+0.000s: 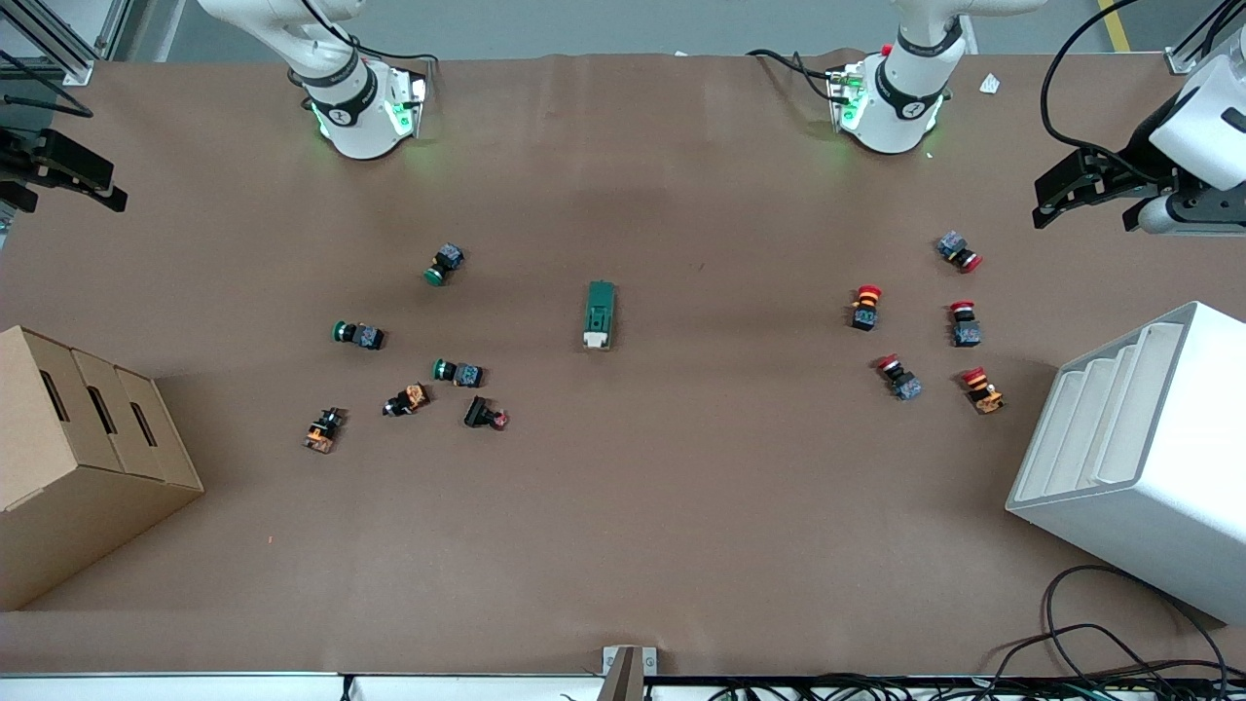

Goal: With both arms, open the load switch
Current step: 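Move the left gripper over the green load switch's white handle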

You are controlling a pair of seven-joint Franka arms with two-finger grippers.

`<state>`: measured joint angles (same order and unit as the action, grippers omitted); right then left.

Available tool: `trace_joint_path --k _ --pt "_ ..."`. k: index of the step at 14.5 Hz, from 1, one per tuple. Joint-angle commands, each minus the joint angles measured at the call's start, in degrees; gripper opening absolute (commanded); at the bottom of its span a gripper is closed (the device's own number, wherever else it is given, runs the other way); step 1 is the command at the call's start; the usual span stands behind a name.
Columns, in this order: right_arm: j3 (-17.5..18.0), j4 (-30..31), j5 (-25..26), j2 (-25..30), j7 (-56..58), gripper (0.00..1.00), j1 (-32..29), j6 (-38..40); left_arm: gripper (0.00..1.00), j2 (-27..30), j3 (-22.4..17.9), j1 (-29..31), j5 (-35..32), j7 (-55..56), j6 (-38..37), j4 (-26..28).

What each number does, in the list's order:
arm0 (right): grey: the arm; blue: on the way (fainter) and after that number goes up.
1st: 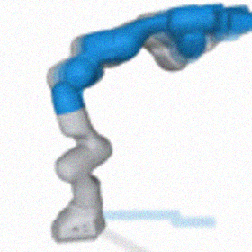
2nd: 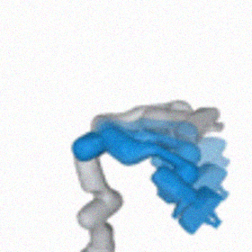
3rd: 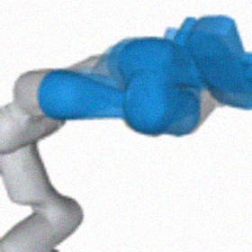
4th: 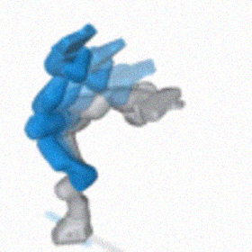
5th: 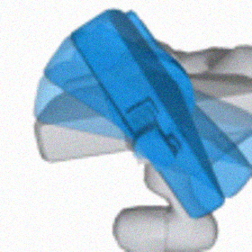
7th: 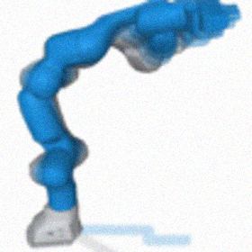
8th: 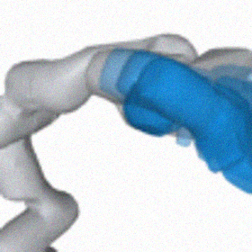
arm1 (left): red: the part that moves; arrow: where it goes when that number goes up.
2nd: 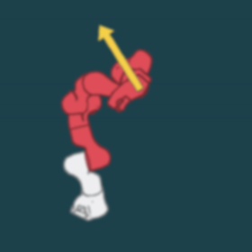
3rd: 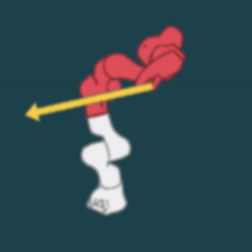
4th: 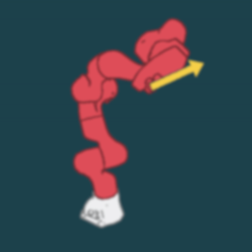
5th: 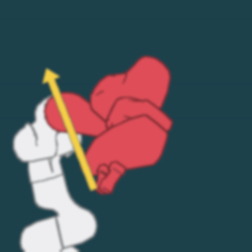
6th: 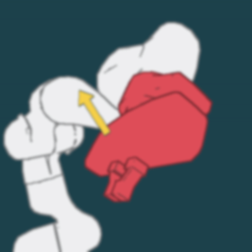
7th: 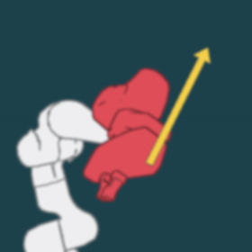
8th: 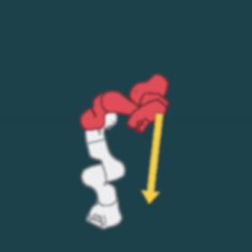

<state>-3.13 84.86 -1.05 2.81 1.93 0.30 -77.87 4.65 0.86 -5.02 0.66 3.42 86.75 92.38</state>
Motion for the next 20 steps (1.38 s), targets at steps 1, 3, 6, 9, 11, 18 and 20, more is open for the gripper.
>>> trace_joint_path --k 1,3,6,9,11,18,20 --pt "-0.03 0.39 -0.35 0.79 -0.17 1.00 0.14 0.09 1.00 -0.60 0.02 0.19 -0.14 -0.16 -1.15 -1.24" --pt "-0.03 0.39 -0.35 0.79 -0.17 1.00 0.14 0.09 1.00 -0.87 0.10 0.02 -0.14 -0.51 -1.15 -1.33" --pt "-0.03 0.39 -0.35 0.79 -0.17 1.00 0.14 0.09 1.00 -1.30 0.19 -0.16 -0.05 -0.17 -1.15 -1.33" --pt "-0.03 0.39 -0.35 0.79 -0.17 1.00 0.14 0.09 1.00 -3.76 2.90 -2.09 0.39 4.12 -0.54 -0.89" --pt "-0.03 0.39 -0.26 0.70 -0.17 1.00 0.14 0.00 1.00 -5.17 7.20 -3.41 0.13 11.92 2.18 -0.71" --pt "-0.03 0.39 0.00 0.70 -0.08 1.00 0.14 -0.17 1.00 -11.39 24.25 -5.60 0.40 36.70 20.28 6.23" --pt "-0.03 0.39 0.18 0.70 -0.08 1.00 0.23 -0.17 1.00 -15.78 25.59 -10.41 -1.44 44.79 24.67 6.23"
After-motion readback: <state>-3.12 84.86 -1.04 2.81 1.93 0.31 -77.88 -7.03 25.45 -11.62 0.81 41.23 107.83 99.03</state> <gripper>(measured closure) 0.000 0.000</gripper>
